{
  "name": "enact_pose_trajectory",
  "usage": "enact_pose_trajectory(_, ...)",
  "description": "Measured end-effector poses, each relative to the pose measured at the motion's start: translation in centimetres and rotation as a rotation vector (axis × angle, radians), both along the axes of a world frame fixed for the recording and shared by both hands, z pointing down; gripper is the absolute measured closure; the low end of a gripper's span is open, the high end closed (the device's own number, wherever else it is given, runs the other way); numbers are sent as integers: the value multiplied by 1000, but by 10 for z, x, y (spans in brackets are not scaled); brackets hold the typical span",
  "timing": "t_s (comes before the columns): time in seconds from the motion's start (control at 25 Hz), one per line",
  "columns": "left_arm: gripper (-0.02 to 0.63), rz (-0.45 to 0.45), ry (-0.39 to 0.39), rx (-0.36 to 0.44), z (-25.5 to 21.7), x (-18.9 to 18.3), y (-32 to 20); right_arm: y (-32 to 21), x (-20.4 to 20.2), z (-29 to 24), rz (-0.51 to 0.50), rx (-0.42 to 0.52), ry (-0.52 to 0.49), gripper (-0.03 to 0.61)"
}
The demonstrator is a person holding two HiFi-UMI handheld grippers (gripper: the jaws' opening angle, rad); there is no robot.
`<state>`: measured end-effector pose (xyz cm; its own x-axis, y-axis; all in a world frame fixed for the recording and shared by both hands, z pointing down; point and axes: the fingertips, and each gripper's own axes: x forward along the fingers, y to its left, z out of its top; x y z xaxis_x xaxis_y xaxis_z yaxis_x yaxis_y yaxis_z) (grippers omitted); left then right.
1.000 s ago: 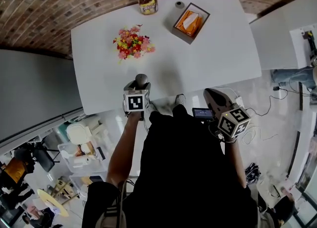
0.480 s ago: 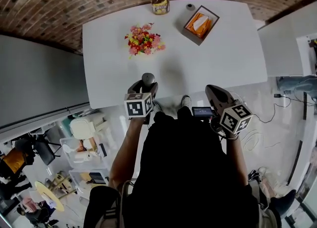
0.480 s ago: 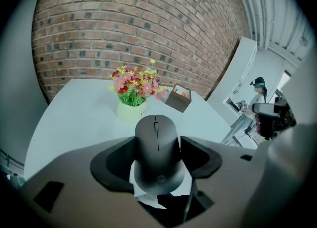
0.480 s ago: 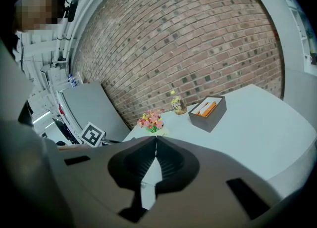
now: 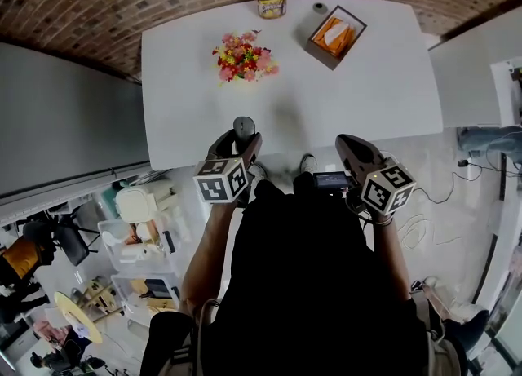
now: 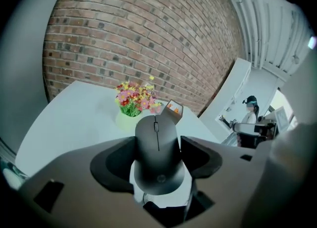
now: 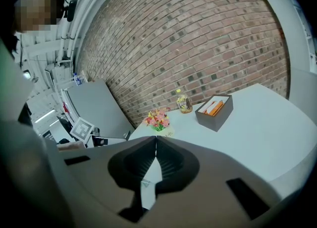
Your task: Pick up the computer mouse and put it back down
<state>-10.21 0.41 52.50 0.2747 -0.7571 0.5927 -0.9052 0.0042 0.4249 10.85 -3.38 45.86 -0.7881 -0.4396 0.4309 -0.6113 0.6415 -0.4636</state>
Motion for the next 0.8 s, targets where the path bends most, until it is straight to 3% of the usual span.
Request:
enact_pose_trajectory(0.32, 311, -36, 129, 127, -37, 8, 5, 3, -2, -4, -12, 11, -1, 561)
enact_pose_trajectory(0.8, 311, -63, 213, 211, -67, 9, 11, 5, -12, -6, -38, 19, -12, 561)
